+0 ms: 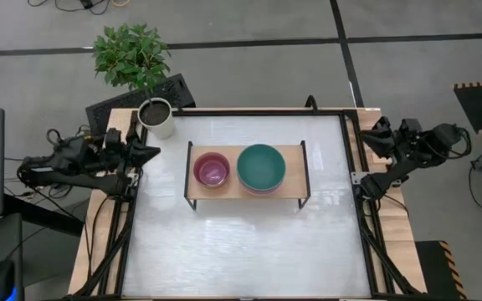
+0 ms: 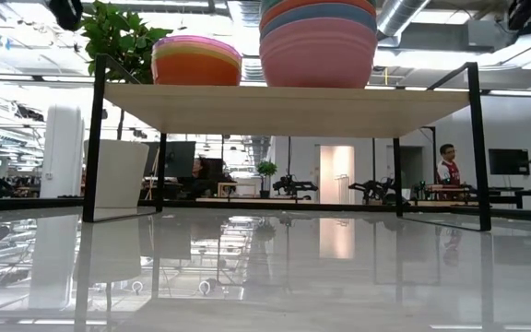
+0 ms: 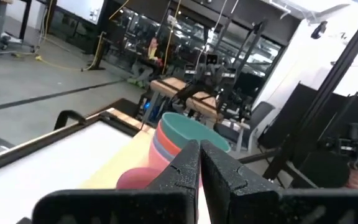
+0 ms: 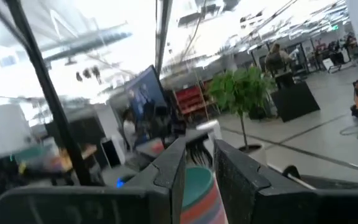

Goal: Place and stack bowls onto a shelf
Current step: Return to Home Position

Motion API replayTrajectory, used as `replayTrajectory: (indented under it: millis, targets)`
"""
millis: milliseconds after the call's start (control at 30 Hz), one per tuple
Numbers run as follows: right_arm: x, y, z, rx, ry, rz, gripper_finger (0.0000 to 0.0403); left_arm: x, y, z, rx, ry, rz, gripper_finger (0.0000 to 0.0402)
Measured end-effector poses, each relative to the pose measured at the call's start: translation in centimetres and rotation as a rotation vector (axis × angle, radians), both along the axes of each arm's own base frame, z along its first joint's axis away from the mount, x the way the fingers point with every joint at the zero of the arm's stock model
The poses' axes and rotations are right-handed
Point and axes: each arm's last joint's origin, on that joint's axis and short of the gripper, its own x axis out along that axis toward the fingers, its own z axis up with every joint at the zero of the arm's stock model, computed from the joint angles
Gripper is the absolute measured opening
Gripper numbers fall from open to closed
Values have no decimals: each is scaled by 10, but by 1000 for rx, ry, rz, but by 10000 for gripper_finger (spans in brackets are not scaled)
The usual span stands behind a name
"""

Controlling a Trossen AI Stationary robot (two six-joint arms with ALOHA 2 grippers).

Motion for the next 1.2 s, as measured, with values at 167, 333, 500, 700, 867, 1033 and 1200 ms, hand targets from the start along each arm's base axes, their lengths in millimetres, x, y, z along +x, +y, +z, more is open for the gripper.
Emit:
replayTrajectory:
  millis: [167,333,500,700,867,1033,1200]
  targets:
    - [11,6,-14,17,40,24,113,7,0,-21,-17,22,-2,0]
    - [26,14,-32,27,55,59,113,16,-2,-50,-65,18,-29,0]
    - [37,20,-42,17,27,53,113,22,-2,-76,-76,1,-35,0]
    - [46,25,-54,-17,6,70,113,21,-2,-92,-83,6,-36,0]
    - [52,29,-64,-50,6,82,113,16,-2,-97,-39,-17,-32,0]
    - [60,33,-80,-72,50,83,113,14,-2,-106,-22,-22,-28,0]
    - [65,38,-88,-121,-65,157,113,13,-2,-108,-13,-33,-49,0]
